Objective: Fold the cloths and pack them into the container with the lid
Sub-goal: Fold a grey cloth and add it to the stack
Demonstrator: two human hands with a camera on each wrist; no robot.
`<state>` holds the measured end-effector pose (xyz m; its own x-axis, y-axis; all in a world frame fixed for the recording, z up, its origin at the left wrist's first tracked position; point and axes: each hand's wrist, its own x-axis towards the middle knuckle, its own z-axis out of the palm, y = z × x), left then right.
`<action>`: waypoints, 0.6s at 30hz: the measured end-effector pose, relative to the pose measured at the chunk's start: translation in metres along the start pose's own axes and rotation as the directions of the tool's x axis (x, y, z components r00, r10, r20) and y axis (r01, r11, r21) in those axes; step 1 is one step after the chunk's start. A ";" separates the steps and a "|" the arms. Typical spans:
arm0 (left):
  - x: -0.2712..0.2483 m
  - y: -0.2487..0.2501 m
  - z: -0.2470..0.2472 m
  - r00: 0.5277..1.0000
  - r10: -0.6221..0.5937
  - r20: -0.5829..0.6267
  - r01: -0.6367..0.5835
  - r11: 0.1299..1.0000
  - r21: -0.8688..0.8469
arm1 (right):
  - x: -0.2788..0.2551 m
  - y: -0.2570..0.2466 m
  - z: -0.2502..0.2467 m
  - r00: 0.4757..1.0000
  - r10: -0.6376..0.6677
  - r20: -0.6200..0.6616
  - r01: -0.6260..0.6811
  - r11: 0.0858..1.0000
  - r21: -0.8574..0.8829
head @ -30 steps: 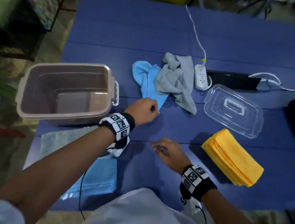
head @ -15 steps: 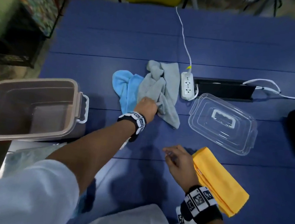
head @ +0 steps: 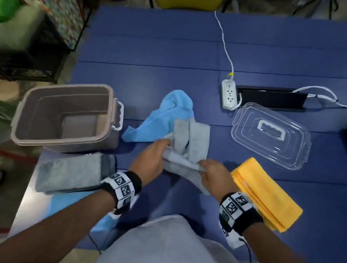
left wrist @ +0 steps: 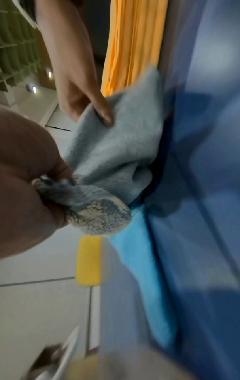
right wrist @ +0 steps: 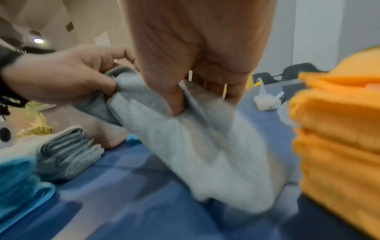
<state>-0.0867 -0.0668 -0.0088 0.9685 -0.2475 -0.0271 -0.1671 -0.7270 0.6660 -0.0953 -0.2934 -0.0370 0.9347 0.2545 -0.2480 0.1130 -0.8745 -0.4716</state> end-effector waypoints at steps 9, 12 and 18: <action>0.075 0.020 -0.154 0.956 0.037 -0.292 0.063 0.943 0.326 | 0.030 -0.028 -0.150 0.847 0.134 -0.514 -0.111 0.991 0.075; 0.078 0.029 -0.185 0.882 0.113 -0.457 -0.014 0.977 0.214 | 0.012 -0.050 -0.185 0.722 0.011 -0.692 0.023 0.999 0.041; 0.014 0.032 -0.186 0.829 0.156 -0.536 -0.264 0.956 -0.130 | -0.051 -0.063 -0.163 0.537 -0.156 -0.829 0.312 0.950 0.023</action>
<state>-0.0440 0.0255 0.1503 0.8760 0.0247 0.4816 -0.3918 -0.5459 0.7406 -0.0947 -0.3188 0.1434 0.7636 -0.0688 0.6420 0.3912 -0.7418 -0.5447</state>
